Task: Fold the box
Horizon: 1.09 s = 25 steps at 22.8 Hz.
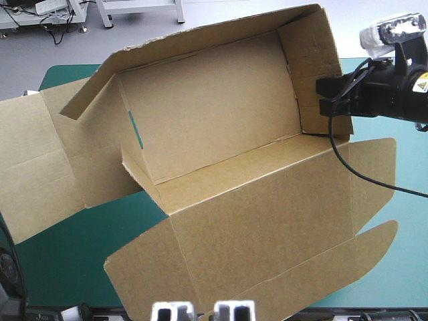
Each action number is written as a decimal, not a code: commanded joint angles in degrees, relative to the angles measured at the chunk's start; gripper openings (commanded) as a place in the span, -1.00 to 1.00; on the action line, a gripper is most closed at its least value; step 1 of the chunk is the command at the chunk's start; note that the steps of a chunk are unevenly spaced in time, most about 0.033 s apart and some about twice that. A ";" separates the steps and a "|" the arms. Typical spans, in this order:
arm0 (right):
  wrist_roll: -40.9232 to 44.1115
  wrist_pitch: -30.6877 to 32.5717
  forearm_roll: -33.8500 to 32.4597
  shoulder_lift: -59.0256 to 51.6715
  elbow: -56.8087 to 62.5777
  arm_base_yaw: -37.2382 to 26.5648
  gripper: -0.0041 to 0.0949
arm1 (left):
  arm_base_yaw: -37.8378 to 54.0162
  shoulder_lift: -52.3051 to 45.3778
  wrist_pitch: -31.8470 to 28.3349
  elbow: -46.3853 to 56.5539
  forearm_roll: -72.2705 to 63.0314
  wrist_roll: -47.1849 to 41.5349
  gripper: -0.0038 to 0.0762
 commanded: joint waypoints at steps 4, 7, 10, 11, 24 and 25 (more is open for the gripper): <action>2.48 -6.60 -1.62 -0.88 -1.75 0.08 -0.92 | -2.17 -8.03 6.14 -1.68 -7.05 -0.06 -0.91; 2.73 -8.37 -1.62 0.06 -1.75 0.08 -0.92 | -2.26 -9.73 6.14 -1.68 -7.78 -0.33 -0.91; 2.73 -8.80 -1.62 1.30 -1.75 0.08 -0.92 | -3.42 -10.67 6.14 -1.68 -8.67 -0.90 -0.91; 2.73 -8.84 -1.62 1.99 -1.75 0.08 -0.92 | -4.00 -11.11 6.14 -1.68 -8.79 -0.90 -0.91; 2.53 -10.10 -0.98 10.83 -1.75 0.08 -0.92 | -4.95 -15.28 5.94 -1.68 -12.54 -0.74 -0.91; 2.37 -10.42 -0.98 11.11 -1.61 0.08 -0.92 | -4.95 -15.60 5.94 -1.68 -12.70 -0.97 -0.91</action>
